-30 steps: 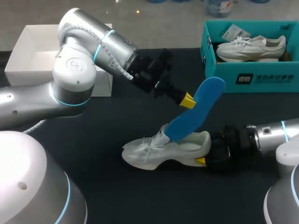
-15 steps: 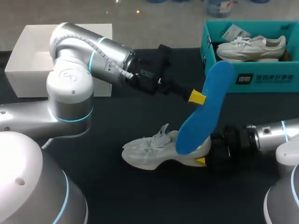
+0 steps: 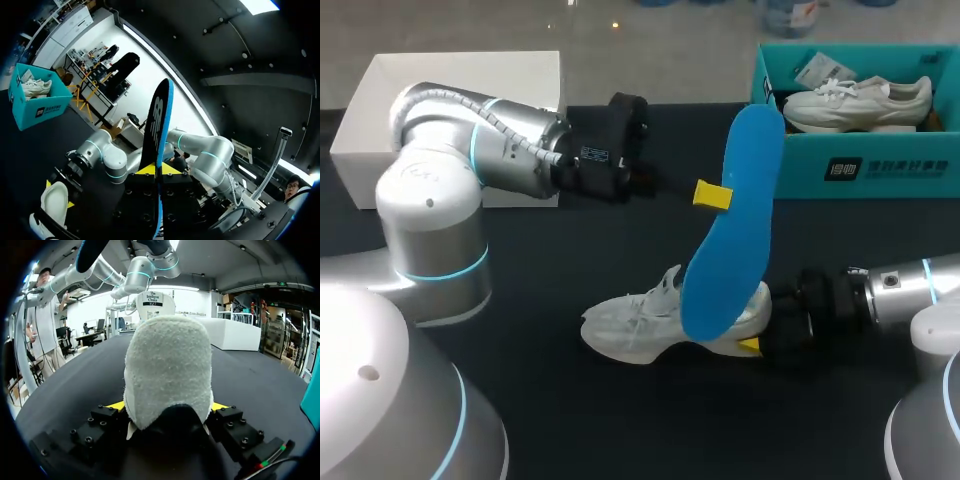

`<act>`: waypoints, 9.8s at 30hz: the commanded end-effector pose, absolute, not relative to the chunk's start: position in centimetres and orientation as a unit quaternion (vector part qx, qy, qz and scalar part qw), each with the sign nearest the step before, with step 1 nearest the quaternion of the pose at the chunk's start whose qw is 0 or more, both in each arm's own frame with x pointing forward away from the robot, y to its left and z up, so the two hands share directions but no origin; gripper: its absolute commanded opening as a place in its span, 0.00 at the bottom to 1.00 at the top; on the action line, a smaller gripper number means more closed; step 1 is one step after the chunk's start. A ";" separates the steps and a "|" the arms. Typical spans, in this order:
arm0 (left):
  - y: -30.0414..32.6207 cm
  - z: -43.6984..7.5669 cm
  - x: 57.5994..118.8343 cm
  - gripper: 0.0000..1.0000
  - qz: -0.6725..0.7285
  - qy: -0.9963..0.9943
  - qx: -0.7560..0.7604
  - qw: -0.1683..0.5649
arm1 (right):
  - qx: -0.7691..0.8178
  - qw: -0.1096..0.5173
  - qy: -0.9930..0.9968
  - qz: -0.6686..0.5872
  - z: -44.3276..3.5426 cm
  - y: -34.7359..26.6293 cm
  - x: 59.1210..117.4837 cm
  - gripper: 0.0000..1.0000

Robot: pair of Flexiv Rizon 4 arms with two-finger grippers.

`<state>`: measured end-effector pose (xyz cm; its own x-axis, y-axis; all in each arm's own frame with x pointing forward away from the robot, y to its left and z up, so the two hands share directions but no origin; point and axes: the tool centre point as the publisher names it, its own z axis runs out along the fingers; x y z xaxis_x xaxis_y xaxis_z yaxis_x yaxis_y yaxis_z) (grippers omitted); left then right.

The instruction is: Take the shoe out of the shoebox, open the shoe tongue, remove and reinsert the insole, then place the shoe into the shoebox

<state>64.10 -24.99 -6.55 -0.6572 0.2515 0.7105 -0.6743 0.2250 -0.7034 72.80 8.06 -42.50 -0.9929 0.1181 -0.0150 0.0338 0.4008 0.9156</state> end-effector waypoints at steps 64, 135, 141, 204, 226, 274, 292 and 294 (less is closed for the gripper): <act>-19.6 -2.0 56.3 0.00 0.682 -0.566 0.169 0.431 | 0.046 0.039 0.837 0.543 -42.8 8.4 72.8 1.00; -19.6 -2.0 56.3 0.00 0.682 -0.566 0.169 0.431 | 0.112 -0.056 0.983 0.134 -33.3 7.1 71.6 1.00; -19.6 -2.0 56.3 0.00 0.682 -0.566 0.169 0.431 | 0.112 -0.039 0.984 0.130 -32.5 6.6 71.3 1.00; -19.6 -2.0 56.3 0.00 0.682 -0.566 0.169 0.431 | 0.124 -0.046 0.991 0.013 -30.1 6.3 71.0 1.00; -19.6 -2.0 56.3 0.00 0.682 -0.566 0.169 0.431 | 0.058 -0.039 0.998 -0.007 -33.7 11.4 76.5 1.00; -19.6 -2.0 56.3 0.00 0.682 -0.566 0.169 0.431 | 0.041 -0.095 0.995 0.012 -37.8 14.0 75.5 0.00; -19.6 -2.0 56.3 0.00 0.682 -0.566 0.169 0.431 | 0.529 -0.072 0.807 0.252 -33.3 14.7 72.6 0.00; -19.6 -2.0 56.3 0.00 0.682 -0.566 0.169 0.431 | 0.518 -0.060 0.815 0.253 -33.0 15.2 72.7 0.00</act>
<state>56.41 -19.49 -1.79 -0.5712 0.3946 0.7197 -0.7788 0.0163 -0.6270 73.63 15.74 -33.10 -0.8237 0.4953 0.2761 0.5303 0.8453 0.0655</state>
